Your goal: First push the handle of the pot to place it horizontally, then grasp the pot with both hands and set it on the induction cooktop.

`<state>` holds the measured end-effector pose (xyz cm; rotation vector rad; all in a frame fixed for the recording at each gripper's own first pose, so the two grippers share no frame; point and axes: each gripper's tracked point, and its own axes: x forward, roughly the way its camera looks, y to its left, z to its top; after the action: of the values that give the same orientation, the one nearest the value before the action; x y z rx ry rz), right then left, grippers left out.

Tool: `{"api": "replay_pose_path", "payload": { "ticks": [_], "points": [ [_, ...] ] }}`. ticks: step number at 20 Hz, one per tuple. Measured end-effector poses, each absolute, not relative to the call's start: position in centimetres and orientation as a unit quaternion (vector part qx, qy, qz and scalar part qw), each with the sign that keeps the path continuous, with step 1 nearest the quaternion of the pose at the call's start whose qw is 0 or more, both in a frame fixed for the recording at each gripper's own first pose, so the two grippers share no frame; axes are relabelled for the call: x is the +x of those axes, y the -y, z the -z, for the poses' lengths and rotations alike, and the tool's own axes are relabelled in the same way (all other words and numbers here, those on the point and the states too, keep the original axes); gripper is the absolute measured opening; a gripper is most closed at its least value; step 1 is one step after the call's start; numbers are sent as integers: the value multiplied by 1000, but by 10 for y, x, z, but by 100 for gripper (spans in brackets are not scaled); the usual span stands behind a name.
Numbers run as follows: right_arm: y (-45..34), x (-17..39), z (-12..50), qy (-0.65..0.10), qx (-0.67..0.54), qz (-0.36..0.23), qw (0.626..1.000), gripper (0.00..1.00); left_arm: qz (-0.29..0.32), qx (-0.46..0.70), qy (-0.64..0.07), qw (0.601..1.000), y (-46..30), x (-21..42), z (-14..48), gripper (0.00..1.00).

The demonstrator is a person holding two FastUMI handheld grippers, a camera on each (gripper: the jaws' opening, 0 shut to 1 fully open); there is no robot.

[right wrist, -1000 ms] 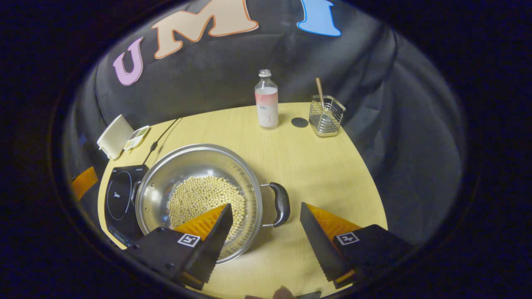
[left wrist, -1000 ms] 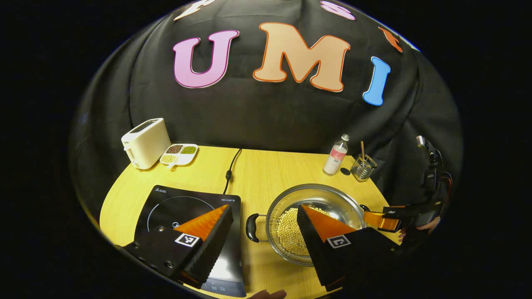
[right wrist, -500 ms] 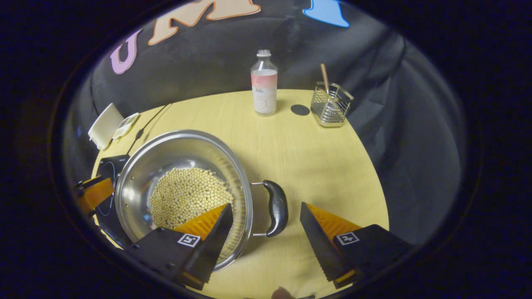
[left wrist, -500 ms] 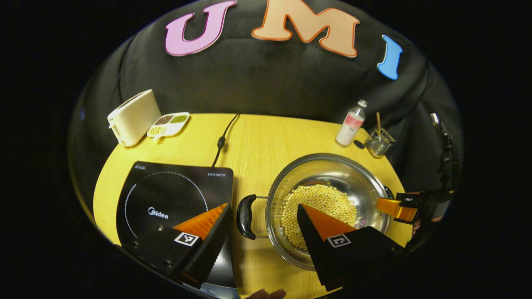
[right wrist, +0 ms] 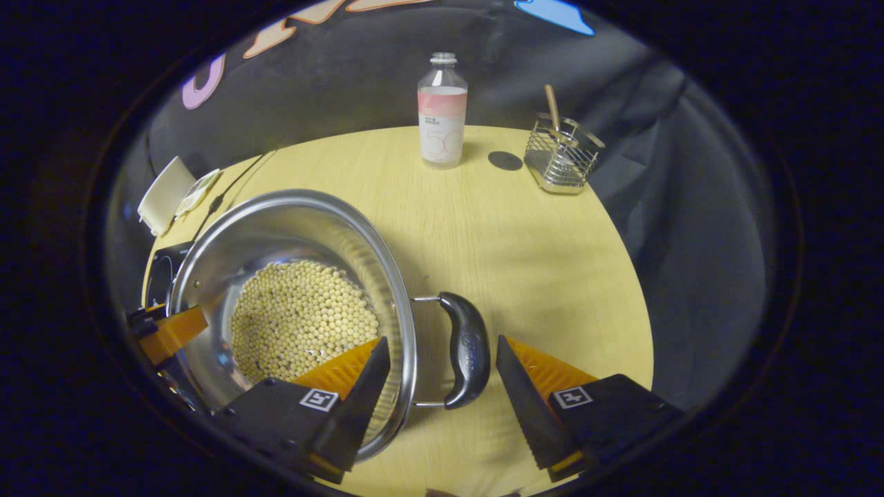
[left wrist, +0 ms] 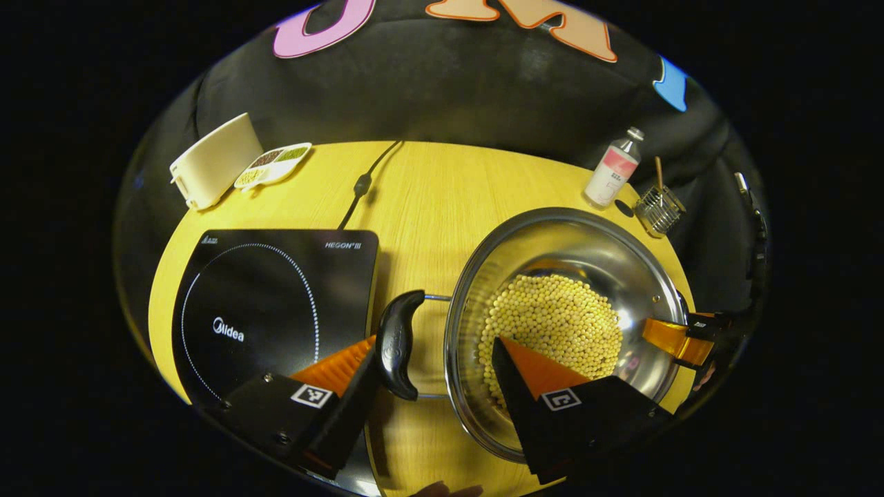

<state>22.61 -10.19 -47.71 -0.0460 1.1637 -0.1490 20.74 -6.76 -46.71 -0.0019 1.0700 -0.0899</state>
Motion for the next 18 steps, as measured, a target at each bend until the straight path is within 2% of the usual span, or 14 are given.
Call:
{"api": "replay_pose_path", "payload": {
  "ticks": [1,2,3,4,5,6,8,11,12,13,14,18],
  "points": [
    [100,228,479,-552,-18,68,831,89,45,5,-515,856,68,206,470,93],
    [100,224,481,-556,-19,69,828,86,52,8,-518,854,69,206,477,99],
    [101,224,486,-559,-26,72,826,84,58,7,-539,840,71,199,486,92],
    [101,220,486,-564,-32,73,822,77,66,-9,-563,824,77,187,495,90],
    [100,223,491,-561,-31,78,823,78,61,-21,-590,805,78,171,500,88],
    [101,220,484,-565,-31,77,821,77,59,-15,-569,820,78,175,493,76],
    [102,221,482,-561,-25,78,824,74,55,8,-540,840,71,193,489,70],
    [103,222,480,-556,-20,82,827,74,45,57,-509,858,52,206,475,71],
    [103,223,480,-554,-17,84,828,79,50,72,-501,861,51,211,469,76],
    [103,225,480,-553,-17,84,829,79,55,91,-501,859,52,213,467,78],
    [104,225,481,-552,-20,84,829,74,59,107,-494,861,52,219,464,80],
    [104,225,481,-552,-23,86,829,74,69,111,-488,863,59,233,462,76]
  ]
}}
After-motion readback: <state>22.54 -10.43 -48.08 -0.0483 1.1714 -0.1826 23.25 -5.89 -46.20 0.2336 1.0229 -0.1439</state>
